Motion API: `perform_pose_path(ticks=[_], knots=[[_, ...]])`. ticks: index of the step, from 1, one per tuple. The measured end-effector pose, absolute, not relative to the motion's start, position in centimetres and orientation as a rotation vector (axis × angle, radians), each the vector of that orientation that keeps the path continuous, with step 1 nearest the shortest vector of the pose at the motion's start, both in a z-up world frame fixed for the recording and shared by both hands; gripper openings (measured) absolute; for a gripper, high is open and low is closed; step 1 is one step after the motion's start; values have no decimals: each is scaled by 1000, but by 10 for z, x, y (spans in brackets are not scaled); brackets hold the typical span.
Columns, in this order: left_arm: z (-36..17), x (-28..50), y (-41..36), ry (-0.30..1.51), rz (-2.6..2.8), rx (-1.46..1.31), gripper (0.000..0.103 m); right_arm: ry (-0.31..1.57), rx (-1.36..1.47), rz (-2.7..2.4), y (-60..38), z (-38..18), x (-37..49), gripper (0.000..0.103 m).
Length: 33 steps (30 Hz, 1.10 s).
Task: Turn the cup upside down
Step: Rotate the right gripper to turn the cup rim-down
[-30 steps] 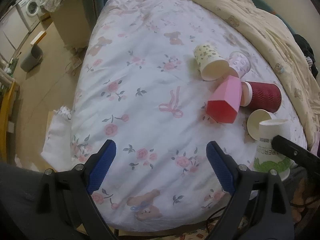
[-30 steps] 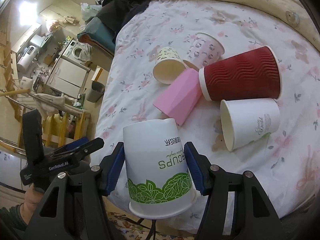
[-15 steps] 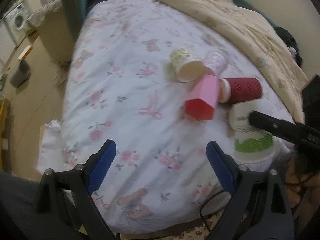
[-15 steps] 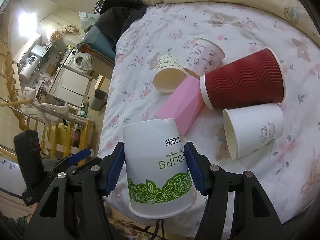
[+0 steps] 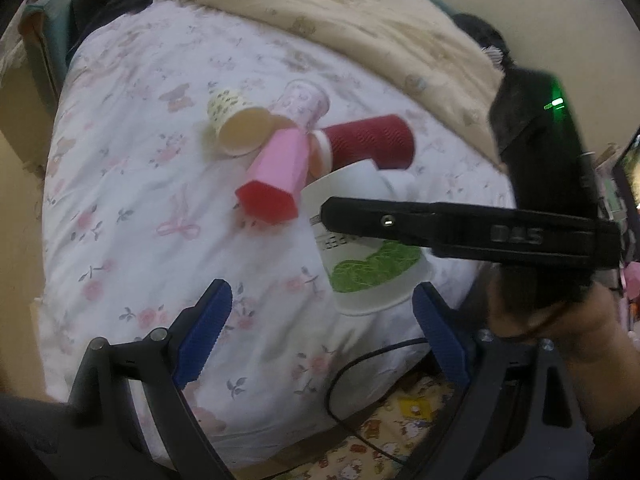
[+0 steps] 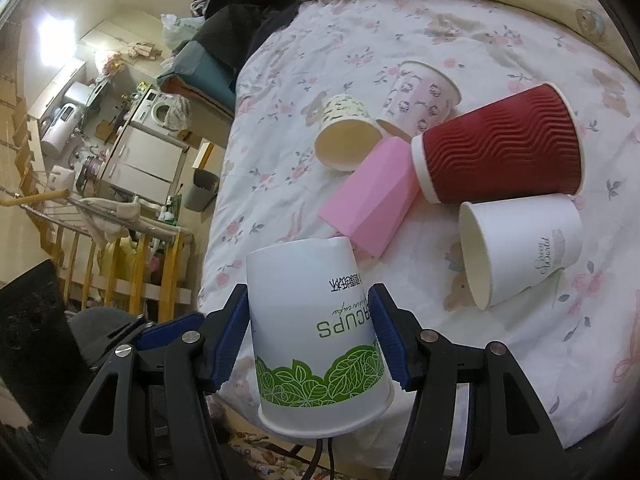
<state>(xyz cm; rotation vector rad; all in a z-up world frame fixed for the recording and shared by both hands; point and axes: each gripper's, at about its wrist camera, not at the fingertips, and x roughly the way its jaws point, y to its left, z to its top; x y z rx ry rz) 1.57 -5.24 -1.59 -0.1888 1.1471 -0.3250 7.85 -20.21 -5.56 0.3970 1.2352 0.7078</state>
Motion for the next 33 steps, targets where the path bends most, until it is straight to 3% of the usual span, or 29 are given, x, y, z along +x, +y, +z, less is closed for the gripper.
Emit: perform_pose_path(ticks=[23, 33], knots=[[-38, 23, -7, 1223, -98, -210, 90, 1185, 337, 772, -197, -39, 63, 59], [-38, 8, 54, 1214, 174, -217, 90, 1175, 89, 762, -145, -44, 76, 59]])
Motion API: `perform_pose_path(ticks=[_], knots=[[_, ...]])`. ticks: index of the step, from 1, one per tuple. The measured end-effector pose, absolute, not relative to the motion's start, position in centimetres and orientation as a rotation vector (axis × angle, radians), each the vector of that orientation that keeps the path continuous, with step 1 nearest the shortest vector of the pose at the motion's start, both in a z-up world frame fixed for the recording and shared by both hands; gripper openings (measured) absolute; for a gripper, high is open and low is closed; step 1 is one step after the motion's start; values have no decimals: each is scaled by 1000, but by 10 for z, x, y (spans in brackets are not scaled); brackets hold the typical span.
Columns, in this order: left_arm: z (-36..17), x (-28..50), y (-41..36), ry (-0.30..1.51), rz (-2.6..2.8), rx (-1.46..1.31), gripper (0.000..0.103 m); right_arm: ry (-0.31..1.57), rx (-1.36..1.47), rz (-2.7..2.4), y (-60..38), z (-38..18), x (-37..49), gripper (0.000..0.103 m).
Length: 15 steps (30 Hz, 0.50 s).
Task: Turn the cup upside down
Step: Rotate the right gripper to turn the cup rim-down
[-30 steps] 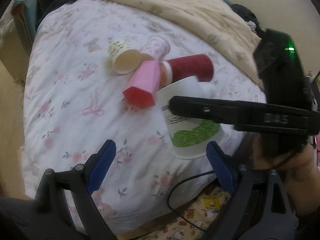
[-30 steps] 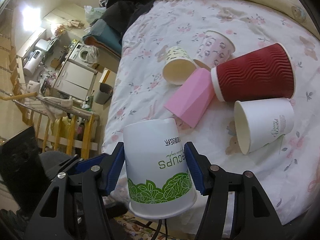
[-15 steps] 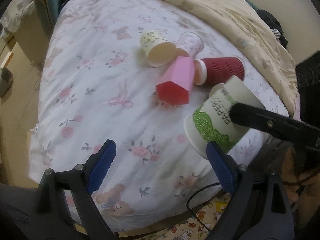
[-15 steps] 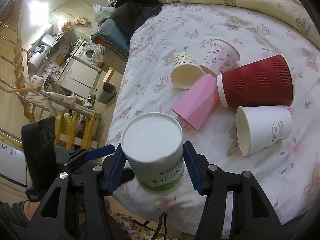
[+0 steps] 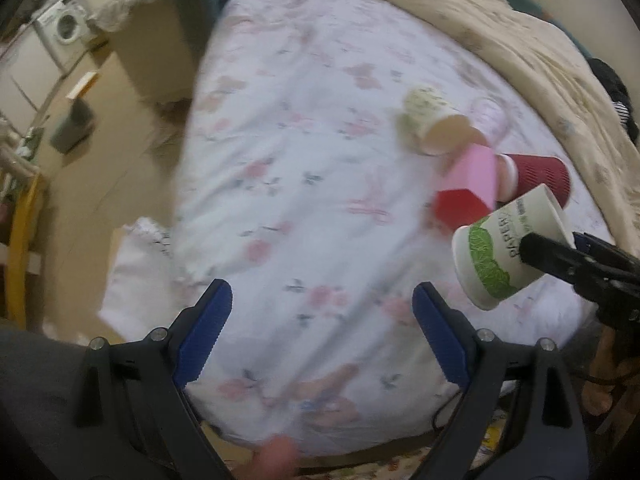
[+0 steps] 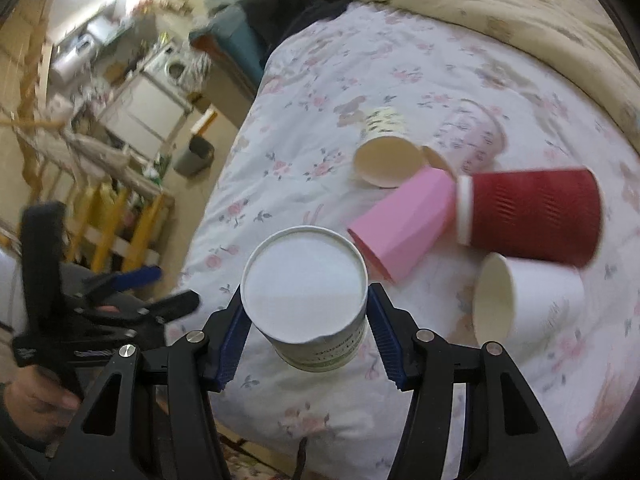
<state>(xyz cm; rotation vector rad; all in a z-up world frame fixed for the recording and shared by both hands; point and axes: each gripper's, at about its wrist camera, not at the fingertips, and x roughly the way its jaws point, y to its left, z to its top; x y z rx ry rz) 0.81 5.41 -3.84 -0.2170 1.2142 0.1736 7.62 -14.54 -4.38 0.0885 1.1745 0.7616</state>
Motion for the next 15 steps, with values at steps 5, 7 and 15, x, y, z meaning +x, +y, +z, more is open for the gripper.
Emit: perform_pose_path(ticks=[5, 7, 15], knots=[[-39, 1, 67, 1213, 179, -252, 90, 1149, -8, 805, -105, -55, 86, 59], [-40, -1, 72, 1220, 183, -269, 90, 1132, -35, 807, -90, -60, 94, 59], [-43, 0, 76, 1233, 182, -291, 90, 1089, -286, 769, -43, -81, 104, 60]])
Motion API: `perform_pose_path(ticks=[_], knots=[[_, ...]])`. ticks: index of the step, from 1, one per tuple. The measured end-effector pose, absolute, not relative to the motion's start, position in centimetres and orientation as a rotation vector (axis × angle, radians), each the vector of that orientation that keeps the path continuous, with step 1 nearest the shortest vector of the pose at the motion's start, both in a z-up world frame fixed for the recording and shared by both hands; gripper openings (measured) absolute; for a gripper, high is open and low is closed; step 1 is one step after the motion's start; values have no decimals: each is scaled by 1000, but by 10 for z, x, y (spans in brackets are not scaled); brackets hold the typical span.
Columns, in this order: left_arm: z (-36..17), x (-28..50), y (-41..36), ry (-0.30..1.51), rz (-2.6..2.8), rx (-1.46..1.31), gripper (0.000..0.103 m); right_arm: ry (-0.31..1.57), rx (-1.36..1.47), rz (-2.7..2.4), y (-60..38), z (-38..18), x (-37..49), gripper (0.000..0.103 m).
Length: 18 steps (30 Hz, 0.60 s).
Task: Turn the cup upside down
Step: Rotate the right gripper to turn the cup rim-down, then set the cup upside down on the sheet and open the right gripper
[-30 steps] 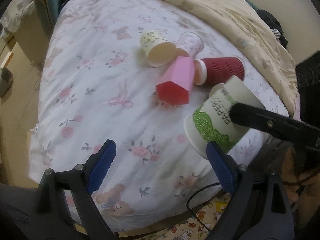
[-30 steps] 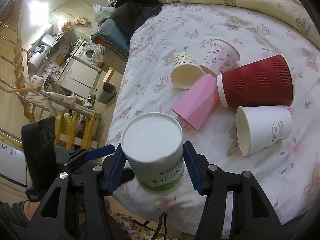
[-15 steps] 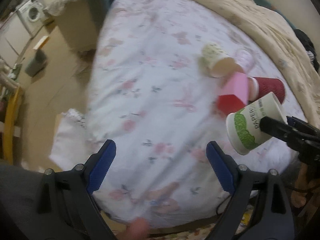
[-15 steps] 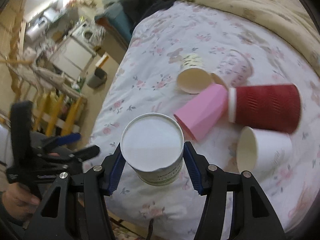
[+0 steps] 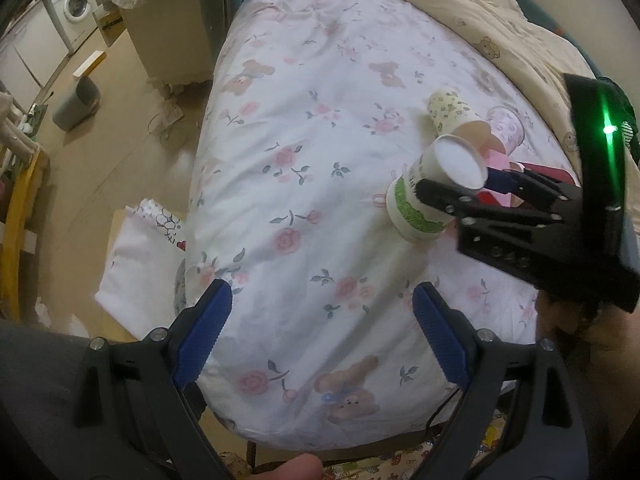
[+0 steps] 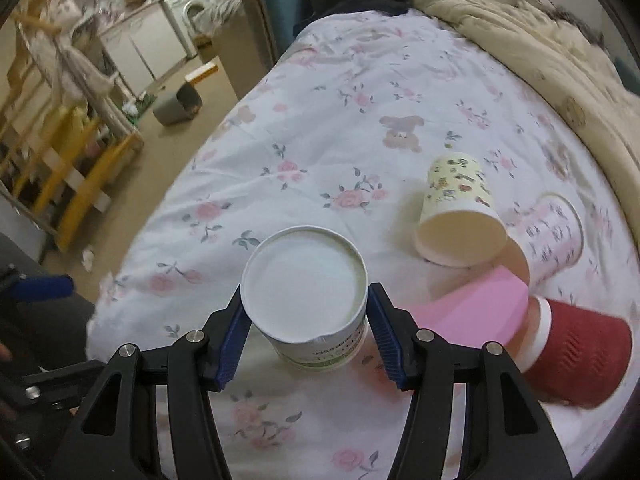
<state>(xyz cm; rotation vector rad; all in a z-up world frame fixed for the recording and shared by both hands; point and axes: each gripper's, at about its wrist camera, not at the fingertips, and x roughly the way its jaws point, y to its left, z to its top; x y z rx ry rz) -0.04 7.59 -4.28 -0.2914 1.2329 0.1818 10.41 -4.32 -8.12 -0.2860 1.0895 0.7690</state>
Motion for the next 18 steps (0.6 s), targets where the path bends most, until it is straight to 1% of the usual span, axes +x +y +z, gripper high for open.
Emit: perform_pose_path(ticks=[4, 6, 10, 12, 14, 18], knots=[[-43, 0, 75, 1235, 176, -295, 90, 1092, -323, 765, -38, -87, 103, 61], [-43, 0, 74, 1234, 174, -291, 90, 1106, -309, 766, -40, -87, 105, 62], [-43, 0, 72, 1232, 172, -283, 90, 1134, -265, 779, -45, -85, 107, 62], [-42, 0, 72, 1227, 177, -278, 90, 1146, -243, 783, -49, -81, 106, 69], [-41, 0, 71, 1220, 183, -272, 90, 1136, -221, 785, -56, -73, 104, 81], [-36, 0, 68, 1196, 188, -264, 90, 1108, -169, 781, -83, -49, 91, 82]])
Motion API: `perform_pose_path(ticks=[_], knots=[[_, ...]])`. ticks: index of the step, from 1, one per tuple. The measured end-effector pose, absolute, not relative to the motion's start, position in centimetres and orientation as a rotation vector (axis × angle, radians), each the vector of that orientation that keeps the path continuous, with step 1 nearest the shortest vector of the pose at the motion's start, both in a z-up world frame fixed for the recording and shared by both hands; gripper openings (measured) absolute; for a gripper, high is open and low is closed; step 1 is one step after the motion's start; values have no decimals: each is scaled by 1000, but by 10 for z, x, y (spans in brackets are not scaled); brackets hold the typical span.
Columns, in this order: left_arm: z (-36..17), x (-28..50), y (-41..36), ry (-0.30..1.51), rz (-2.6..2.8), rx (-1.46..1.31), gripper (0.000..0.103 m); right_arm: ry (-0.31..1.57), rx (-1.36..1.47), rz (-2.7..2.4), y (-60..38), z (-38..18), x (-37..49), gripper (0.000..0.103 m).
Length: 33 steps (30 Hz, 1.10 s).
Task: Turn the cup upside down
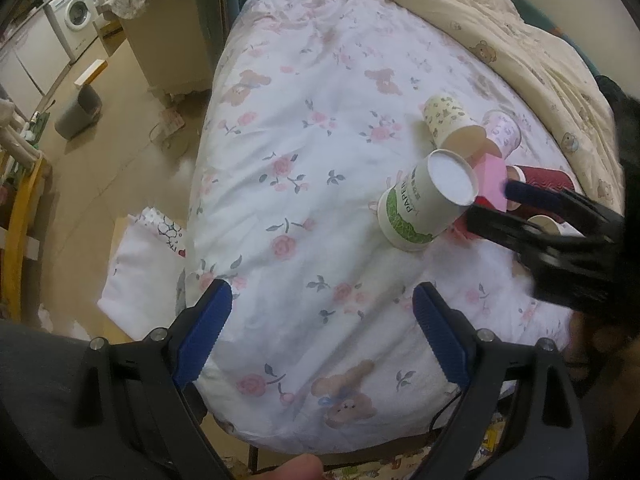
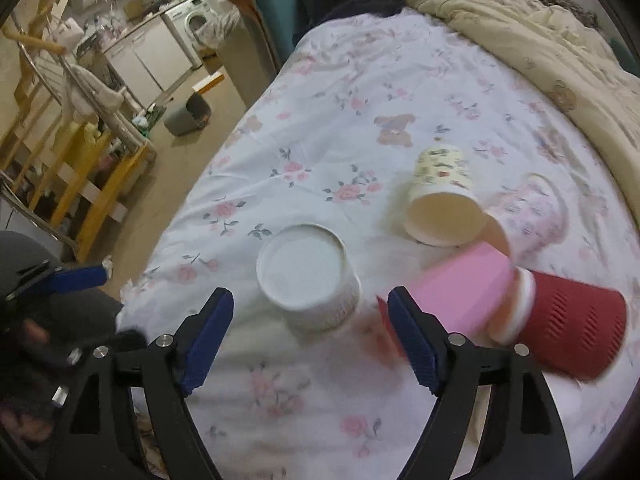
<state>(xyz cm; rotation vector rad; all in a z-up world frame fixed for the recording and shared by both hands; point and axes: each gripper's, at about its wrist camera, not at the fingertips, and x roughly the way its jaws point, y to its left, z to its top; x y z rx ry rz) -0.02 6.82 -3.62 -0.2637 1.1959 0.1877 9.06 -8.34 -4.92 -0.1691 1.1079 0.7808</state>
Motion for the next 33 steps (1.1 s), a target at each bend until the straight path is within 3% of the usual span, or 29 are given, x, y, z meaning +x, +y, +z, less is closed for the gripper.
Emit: perform_pose_path(ticks=[7, 14, 21, 25, 33], knots=[[-22, -4, 51, 1114, 185, -180, 90, 1087, 20, 667, -148, -21, 66, 86], [-8, -17, 36, 1010, 192, -151, 90, 1015, 114, 561, -176, -11, 29, 103], [0, -30, 28, 944, 203, -160, 90, 910, 56, 483, -181, -12, 10, 103], [5, -34, 23, 903, 213, -139, 103, 927, 50, 451, -186, -19, 11, 103], [0, -32, 16, 915, 187, -128, 103, 923, 58, 430, -191, -21, 11, 103]])
